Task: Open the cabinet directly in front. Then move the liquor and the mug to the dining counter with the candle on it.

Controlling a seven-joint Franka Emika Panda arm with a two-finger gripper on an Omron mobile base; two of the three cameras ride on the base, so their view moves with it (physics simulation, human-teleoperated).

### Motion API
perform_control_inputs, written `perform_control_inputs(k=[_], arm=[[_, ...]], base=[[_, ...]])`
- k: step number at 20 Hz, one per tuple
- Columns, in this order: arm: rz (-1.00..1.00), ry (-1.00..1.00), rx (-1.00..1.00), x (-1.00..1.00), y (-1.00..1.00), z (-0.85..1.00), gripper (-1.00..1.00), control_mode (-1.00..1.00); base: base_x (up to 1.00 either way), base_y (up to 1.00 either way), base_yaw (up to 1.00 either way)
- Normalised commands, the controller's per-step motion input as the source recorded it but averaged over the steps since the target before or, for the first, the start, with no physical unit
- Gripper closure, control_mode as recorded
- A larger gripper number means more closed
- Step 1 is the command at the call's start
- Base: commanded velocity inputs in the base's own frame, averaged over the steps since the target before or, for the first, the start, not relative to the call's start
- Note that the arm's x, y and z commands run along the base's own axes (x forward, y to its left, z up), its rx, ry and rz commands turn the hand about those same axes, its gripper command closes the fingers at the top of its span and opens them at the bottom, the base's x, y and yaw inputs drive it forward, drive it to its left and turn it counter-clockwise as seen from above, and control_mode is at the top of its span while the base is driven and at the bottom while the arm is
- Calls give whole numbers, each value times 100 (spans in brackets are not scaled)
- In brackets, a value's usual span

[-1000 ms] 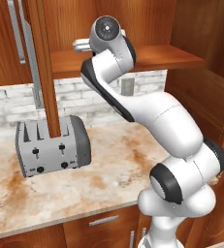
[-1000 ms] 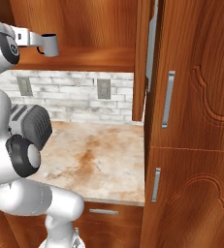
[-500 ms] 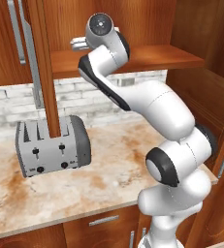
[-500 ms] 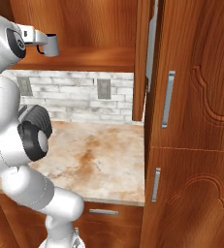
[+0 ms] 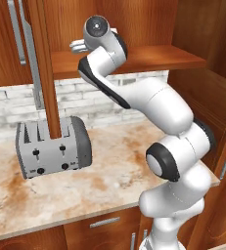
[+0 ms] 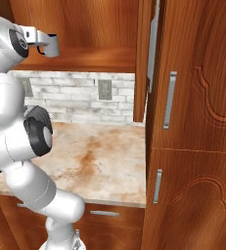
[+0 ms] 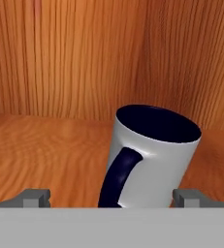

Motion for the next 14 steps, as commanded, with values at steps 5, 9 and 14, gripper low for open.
perform_control_inputs(k=[5, 9, 14], arm=[[-1, 0, 0, 23, 0, -6, -100, -100], [0, 0, 0, 22, 2, 0, -100, -100], [-1, 0, -1, 26, 3, -1, -100, -100]], base=[[0, 0, 0], [0, 0, 0], [0, 0, 0]])
